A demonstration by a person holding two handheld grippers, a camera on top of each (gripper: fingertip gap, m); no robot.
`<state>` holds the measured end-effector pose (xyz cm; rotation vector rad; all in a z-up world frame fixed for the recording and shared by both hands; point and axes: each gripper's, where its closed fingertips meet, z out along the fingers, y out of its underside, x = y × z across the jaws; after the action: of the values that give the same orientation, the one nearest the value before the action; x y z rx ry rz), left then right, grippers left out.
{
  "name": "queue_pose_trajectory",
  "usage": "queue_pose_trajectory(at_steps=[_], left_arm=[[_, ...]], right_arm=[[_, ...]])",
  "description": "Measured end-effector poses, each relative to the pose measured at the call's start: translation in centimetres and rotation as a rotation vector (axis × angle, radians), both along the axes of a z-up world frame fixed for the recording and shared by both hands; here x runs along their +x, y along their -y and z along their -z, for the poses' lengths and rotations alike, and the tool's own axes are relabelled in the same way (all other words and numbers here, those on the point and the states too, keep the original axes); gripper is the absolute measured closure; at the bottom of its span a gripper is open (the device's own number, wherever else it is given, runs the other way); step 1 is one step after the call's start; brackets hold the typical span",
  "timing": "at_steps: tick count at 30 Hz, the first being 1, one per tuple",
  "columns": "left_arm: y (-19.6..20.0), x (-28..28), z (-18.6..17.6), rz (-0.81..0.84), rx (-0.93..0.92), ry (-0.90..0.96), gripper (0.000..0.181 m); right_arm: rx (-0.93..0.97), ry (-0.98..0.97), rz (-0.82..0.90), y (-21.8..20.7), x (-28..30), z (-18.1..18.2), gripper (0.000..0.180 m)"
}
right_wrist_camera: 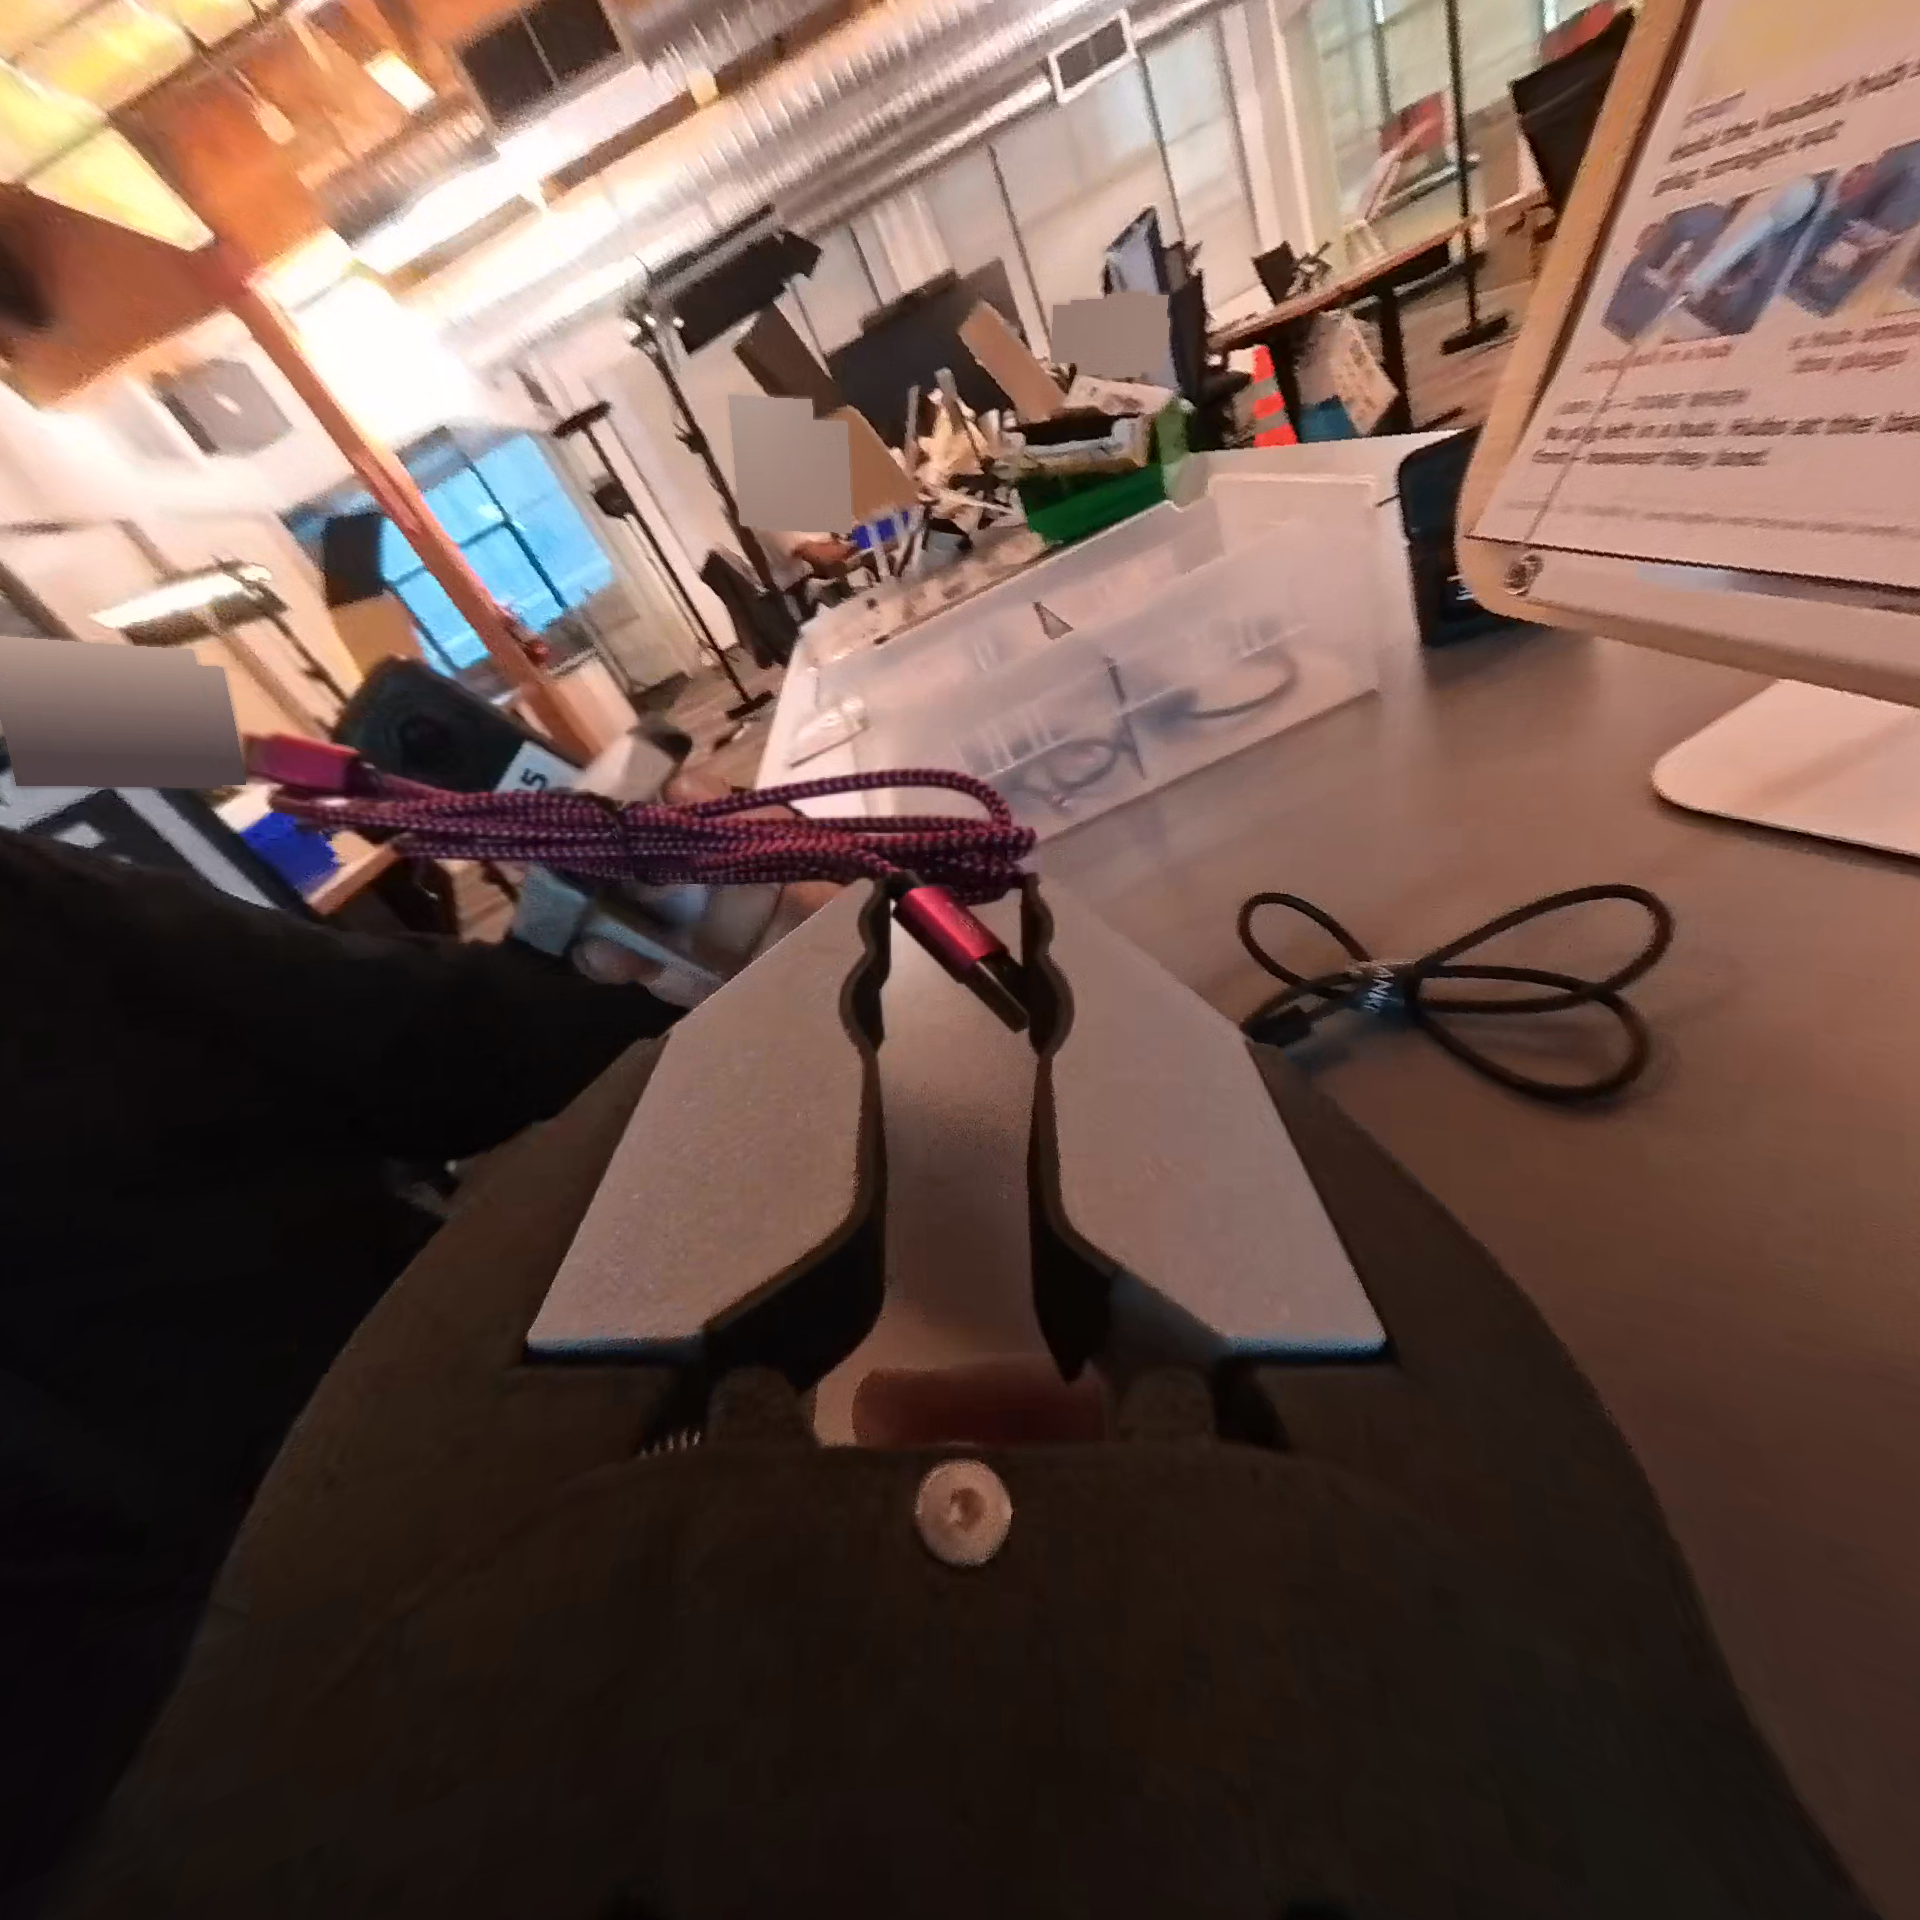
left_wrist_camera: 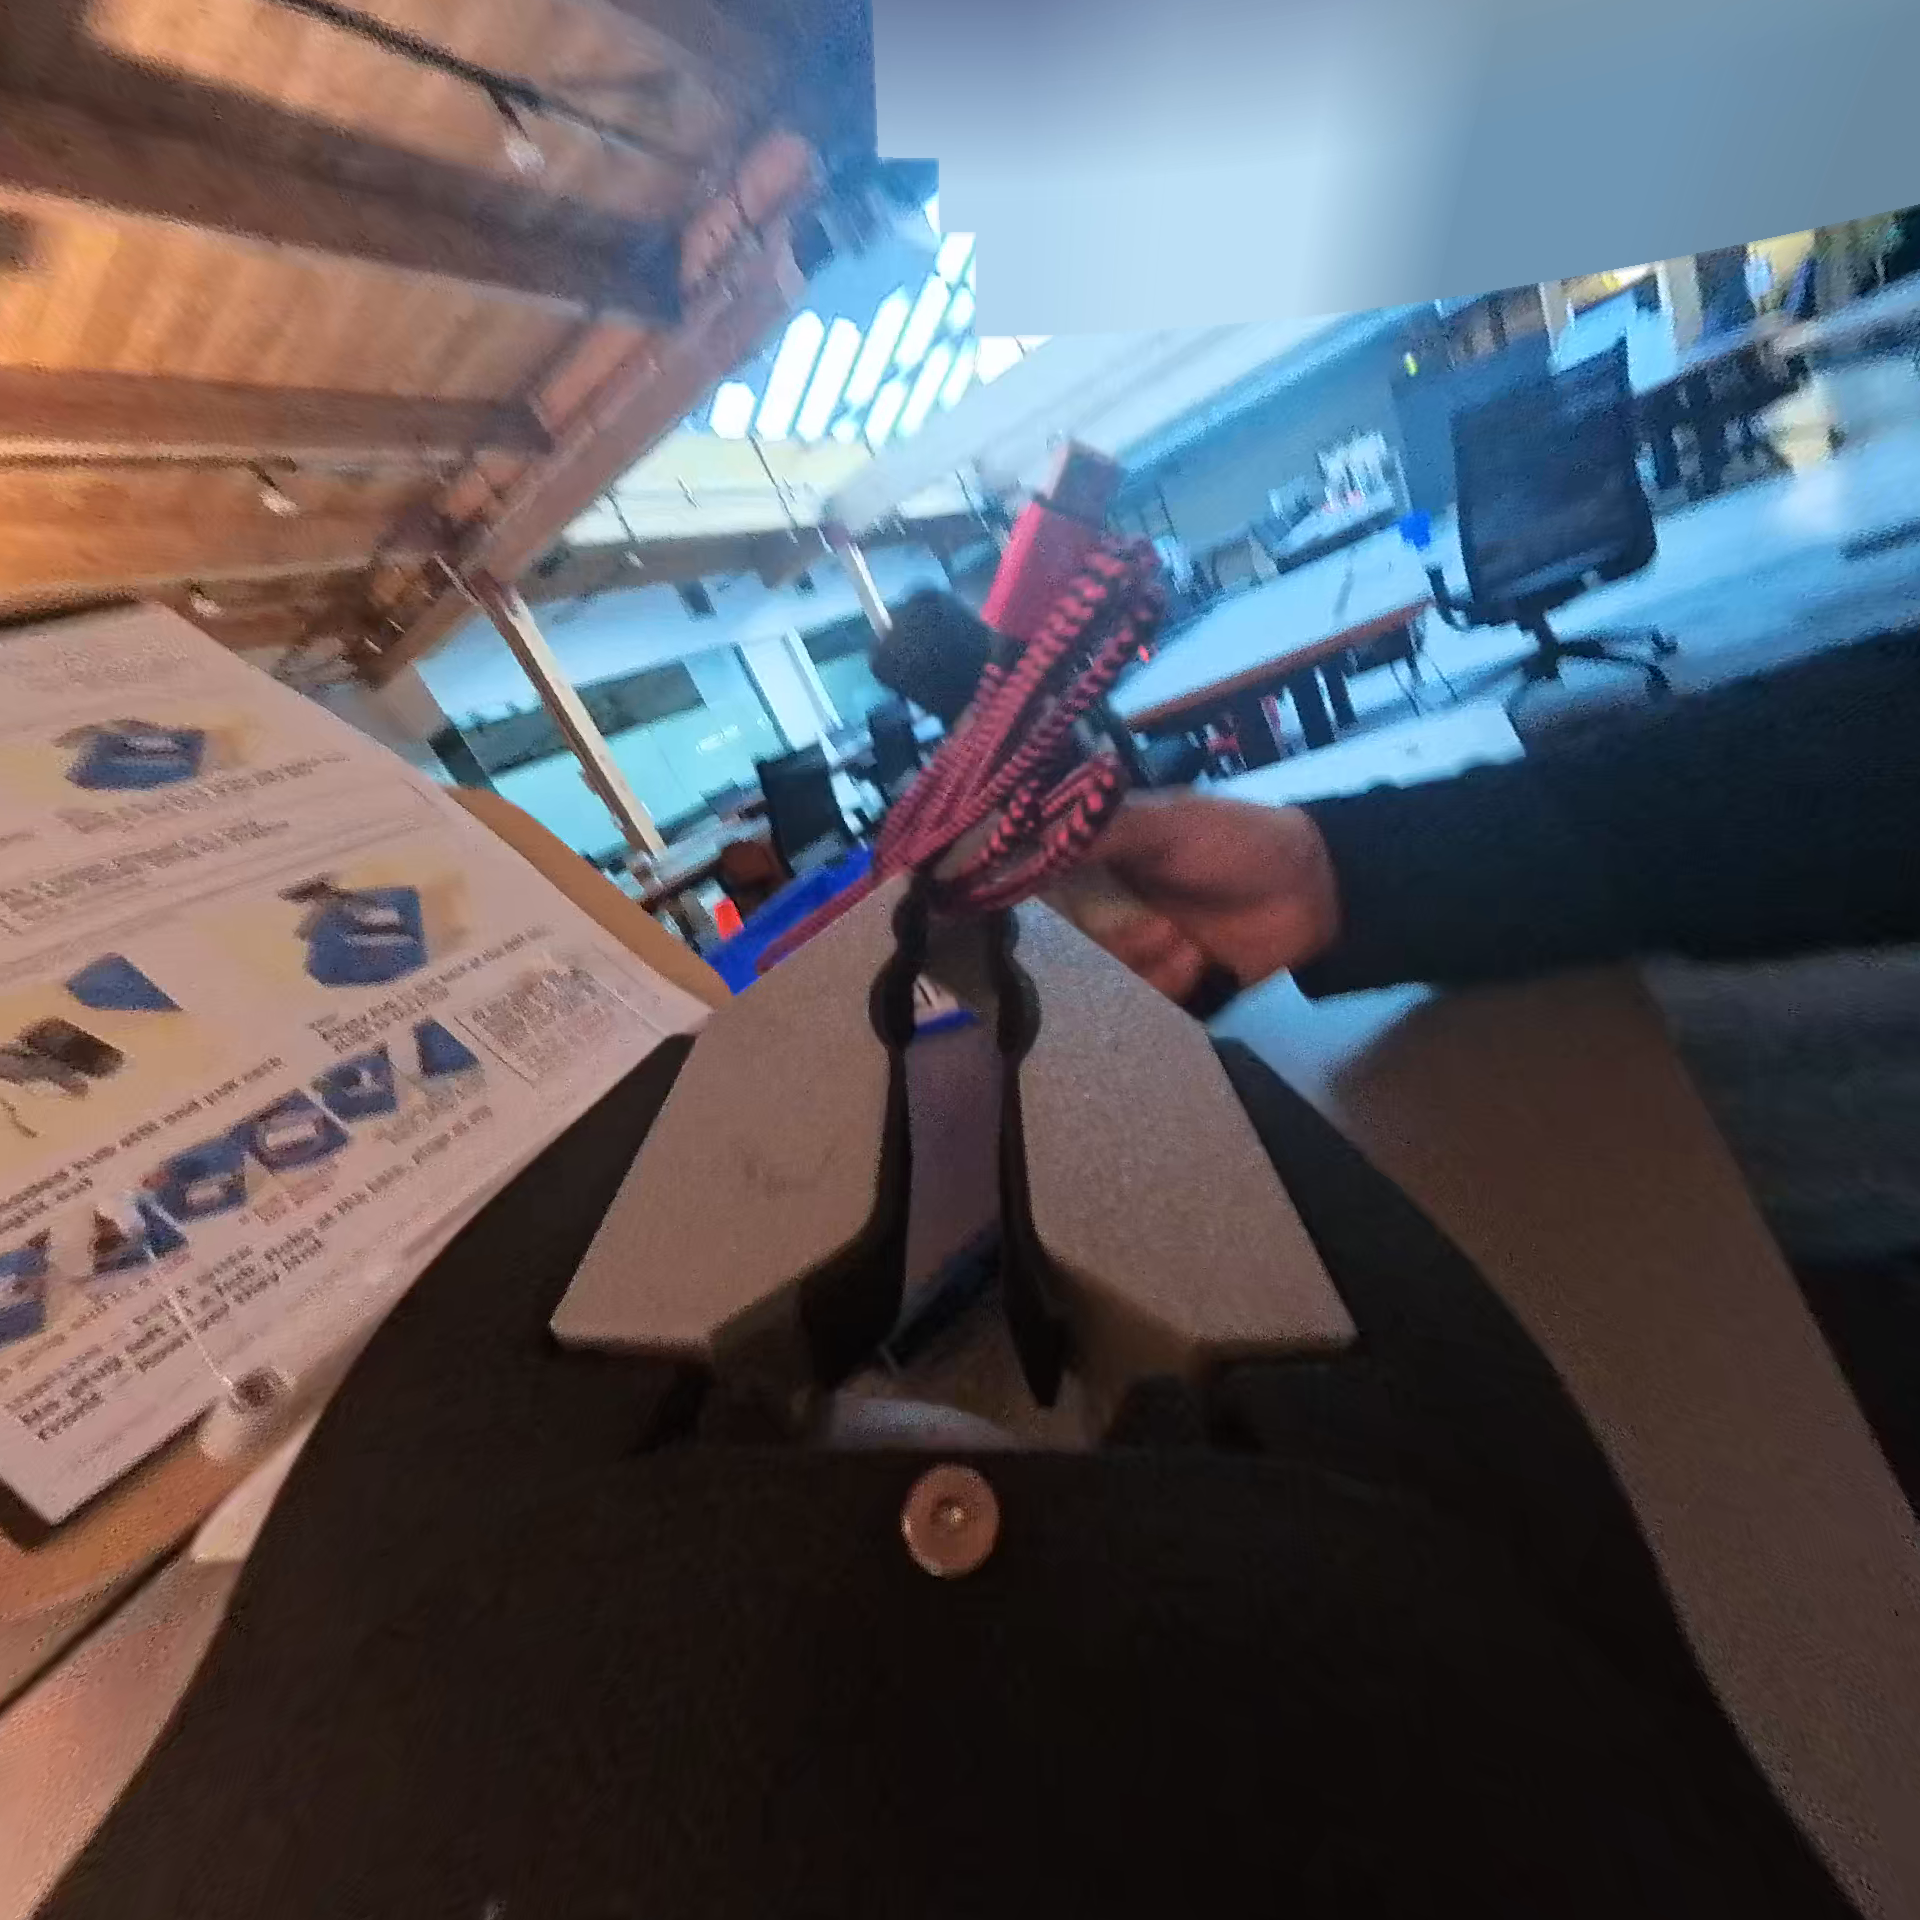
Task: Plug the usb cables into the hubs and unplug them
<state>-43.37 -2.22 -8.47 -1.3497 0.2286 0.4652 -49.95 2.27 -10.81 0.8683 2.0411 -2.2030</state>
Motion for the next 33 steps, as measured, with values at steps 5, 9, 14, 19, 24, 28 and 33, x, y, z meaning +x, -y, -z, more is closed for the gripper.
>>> queue_pose_trajectory(at_steps=[5,9,14,19,24,28,33], left_arm=[[1.2,1.2,6.9,0.132,-0.411,0.117,0.121],[5.2,1.2,6.1,0.177,-0.501,0.167,0.12],[4.9,-3.6,2.3,-0.102,-0.407,0.33,0.145],[-1.3,-4.9,7.2,-0.199,-0.624,0.358,0.137],[-4.2,-5.1,10.9,-0.169,-0.774,0.374,0.148],[-4.2,-5.4,9.8,-0.098,-0.674,0.43,0.169],[-3.2,-5.9,4.2,0.213,-0.209,0.87,0.175]], right_arm=[[0.211,-0.162,0.057,-1.5,0.1,0.7,0.163],[0.469,-0.185,0.11,-2.4,-0.7,3.8,0.163],[0.592,-0.085,0.027,-1.4,-0.3,7.1,0.163],[0.546,-0.081,-0.005,0.3,0.2,6.9,0.163],[0.514,-0.123,0.016,0.3,0.3,5.8,0.165],[0.427,-0.148,0.046,-0.6,0.3,3.8,0.166],[0.167,-0.09,0.103,-3.5,-0.3,0.1,0.16]])
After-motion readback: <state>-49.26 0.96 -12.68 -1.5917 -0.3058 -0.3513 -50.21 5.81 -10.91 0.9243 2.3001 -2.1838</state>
